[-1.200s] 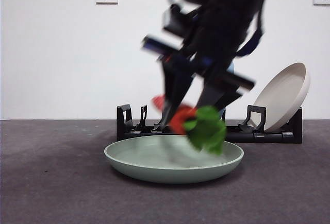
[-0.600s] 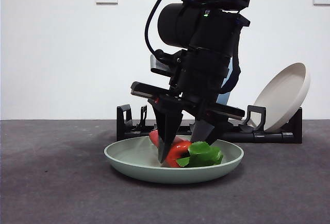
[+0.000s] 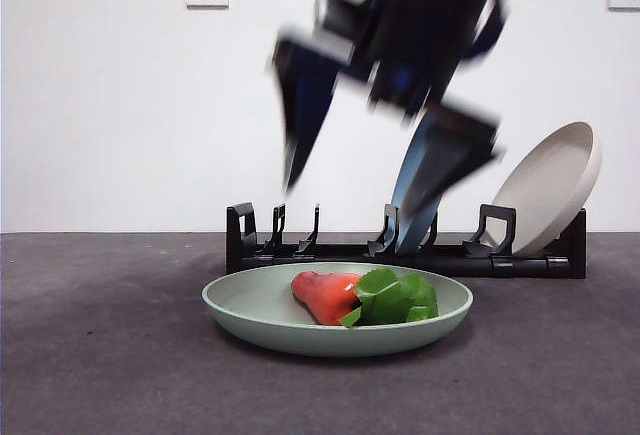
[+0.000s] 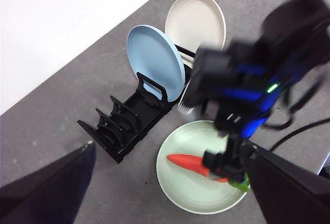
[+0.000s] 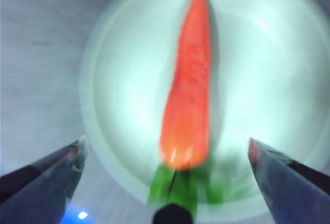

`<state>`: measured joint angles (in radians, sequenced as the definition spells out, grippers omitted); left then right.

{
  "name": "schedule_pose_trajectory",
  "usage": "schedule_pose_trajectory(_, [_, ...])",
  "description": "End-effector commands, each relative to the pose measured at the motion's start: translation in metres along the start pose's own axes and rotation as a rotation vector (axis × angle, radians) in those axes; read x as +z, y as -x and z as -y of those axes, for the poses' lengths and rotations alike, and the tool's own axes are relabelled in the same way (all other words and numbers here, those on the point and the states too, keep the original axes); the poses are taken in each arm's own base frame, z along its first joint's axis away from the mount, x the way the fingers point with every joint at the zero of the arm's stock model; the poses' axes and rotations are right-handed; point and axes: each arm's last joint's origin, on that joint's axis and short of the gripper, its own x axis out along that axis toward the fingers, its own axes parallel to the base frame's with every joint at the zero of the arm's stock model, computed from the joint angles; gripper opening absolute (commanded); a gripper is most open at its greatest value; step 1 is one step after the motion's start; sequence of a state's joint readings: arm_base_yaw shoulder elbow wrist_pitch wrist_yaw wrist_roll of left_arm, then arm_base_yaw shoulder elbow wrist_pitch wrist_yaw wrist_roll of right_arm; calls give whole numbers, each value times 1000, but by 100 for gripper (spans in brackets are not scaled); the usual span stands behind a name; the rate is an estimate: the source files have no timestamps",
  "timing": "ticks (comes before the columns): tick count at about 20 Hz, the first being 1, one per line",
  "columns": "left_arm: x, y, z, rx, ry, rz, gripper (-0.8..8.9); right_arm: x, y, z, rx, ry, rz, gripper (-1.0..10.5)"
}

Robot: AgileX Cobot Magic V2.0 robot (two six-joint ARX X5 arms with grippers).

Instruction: Take the green plate from the plate rack,put the plate on the table,take the carrot from the table,put the carrot in the plate

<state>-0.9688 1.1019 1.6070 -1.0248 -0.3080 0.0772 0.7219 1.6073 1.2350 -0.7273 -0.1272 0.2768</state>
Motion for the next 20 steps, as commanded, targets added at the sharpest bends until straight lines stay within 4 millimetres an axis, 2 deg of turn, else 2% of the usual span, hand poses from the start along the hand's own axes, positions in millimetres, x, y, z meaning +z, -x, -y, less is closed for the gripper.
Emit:
schedule_pose_trajectory(1, [-1, 0, -1, 5, 5, -10, 470, -15, 45, -3, 7, 15, 10, 536])
schedule_pose_trajectory(3, [-5, 0, 0, -1, -6, -46, 469, -37, 87, -3, 11, 33, 10, 532])
schedule_pose_trajectory(6, [-8, 1, 0, -6, 4, -82, 467, -59, 122, -1, 17, 35, 30, 531])
schedule_pose_trajectory(9, [-11, 1, 1, -48, 1, -111, 465, -77, 148, 1, 27, 40, 71, 521])
schedule_pose_trajectory(11, [-14, 1, 3, -92, -3, -133, 423, -86, 160, 2, 35, 44, 98, 428])
schedule_pose_trajectory(13, [-17, 2, 4, -138, -3, -164, 308, -93, 169, 3, 39, 46, 114, 287])
schedule_pose_trajectory(14, [-18, 2, 5, -151, 5, -179, 238, -96, 172, 3, 40, 47, 117, 202])
schedule_pose_trajectory(16, [-21, 3, 5, -173, 6, -206, 35, -102, 176, 4, 37, 65, 113, -1])
schedule_pose_trajectory(17, [-22, 3, 5, -175, 4, -215, -23, -105, 178, 5, 35, 80, 111, -10])
schedule_pose_trajectory(20, [-23, 3, 6, -184, 3, -226, -8, -107, 180, 5, 33, 89, 114, -8])
